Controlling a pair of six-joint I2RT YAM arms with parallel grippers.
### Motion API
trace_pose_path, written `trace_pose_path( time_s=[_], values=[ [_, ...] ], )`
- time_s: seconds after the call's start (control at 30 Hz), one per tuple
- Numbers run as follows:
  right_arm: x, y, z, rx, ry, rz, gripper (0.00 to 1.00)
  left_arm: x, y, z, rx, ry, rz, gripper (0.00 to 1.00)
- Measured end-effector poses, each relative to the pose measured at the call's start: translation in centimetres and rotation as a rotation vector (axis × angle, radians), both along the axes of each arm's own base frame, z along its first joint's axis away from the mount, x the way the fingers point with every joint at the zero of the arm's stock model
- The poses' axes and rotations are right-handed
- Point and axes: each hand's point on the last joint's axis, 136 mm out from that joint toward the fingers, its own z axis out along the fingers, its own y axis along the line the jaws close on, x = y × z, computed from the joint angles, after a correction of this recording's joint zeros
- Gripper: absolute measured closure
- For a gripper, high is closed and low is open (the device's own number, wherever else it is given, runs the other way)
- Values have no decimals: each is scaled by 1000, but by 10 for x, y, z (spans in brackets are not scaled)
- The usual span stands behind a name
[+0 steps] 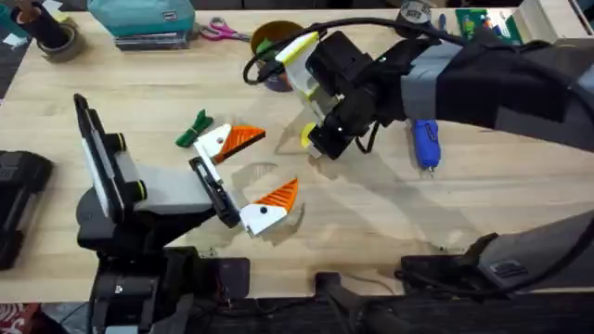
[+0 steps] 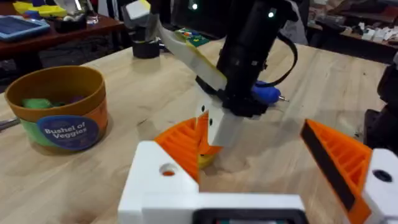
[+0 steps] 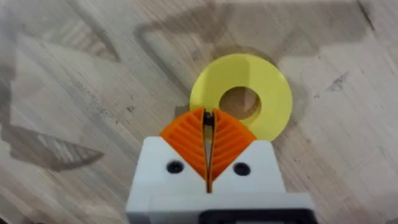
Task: Pick up the gripper from the table and insert it into the empty holder that is missing its gripper. Then pick up a screw, insert it into the mounting hole, and use the screwdriver to tighten it. Finally, clean up the table by picking up the vegetable and placing it into the bucket.
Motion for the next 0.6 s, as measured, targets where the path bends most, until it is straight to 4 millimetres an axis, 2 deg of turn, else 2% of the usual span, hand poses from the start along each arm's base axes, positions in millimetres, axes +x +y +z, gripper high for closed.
trace_pose_path(
  time_s=[0.4, 0.5, 0.53, 0.6],
  values=[
    [-1, -1, 4, 4, -5, 0, 996, 0, 0, 0, 0, 0, 0, 15],
    [-2, -2, 16, 12, -17, 0, 996, 0, 0, 0, 0, 0, 0, 15],
    [0, -1, 35, 29, -40, -1, 996, 0, 0, 0, 0, 0, 0, 15],
    [1, -1, 51, 42, -57, -3, 996, 0, 0, 0, 0, 0, 0, 16]
  ],
)
